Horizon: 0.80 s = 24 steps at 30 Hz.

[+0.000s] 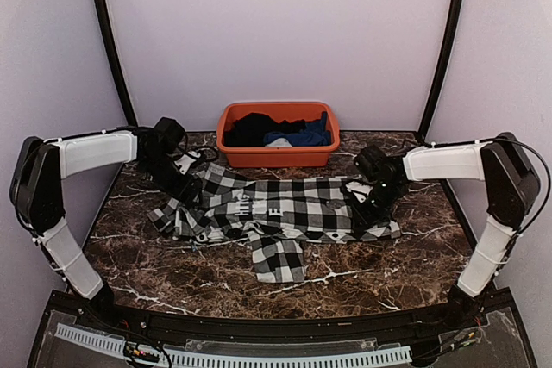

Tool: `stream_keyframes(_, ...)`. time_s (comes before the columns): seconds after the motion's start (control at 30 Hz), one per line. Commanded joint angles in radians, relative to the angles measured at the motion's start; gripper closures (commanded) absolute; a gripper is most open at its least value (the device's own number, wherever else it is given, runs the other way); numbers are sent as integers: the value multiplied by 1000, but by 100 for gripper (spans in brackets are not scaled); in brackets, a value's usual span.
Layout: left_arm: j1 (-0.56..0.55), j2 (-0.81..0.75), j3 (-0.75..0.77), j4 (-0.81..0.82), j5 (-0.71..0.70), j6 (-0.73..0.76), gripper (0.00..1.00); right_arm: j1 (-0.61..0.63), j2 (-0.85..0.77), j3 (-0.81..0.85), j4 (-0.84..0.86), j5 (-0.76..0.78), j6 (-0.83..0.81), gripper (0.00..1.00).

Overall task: Pin the brooch onto the clothing
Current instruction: Smooth out the clothing with brooches at the center of the board.

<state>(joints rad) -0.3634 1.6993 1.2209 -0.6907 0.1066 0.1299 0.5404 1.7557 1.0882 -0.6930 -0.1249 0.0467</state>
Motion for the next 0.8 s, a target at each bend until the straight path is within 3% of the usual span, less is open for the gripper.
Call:
stream_keyframes(0.0,-13,-148,22,70,201,-75,19,0,-141,26,-20,-116,24,78)
stream_keyframes(0.13,-53,-121,121,114,173,-163,22,11,-233,138,18,-225,71,74)
stream_keyframes(0.23,-106,-48,180,169,147,-226,32,26,-220,219,55,-250,101,73)
stream_keyframes(0.43,-150,139,227,305,133,-355,47,88,-85,281,227,-352,195,73)
stream_keyframes(0.63,-206,280,243,355,172,-371,51,108,78,217,534,-521,438,75)
stream_keyframes(0.77,-228,318,216,354,155,-369,54,123,185,191,620,-561,522,78)
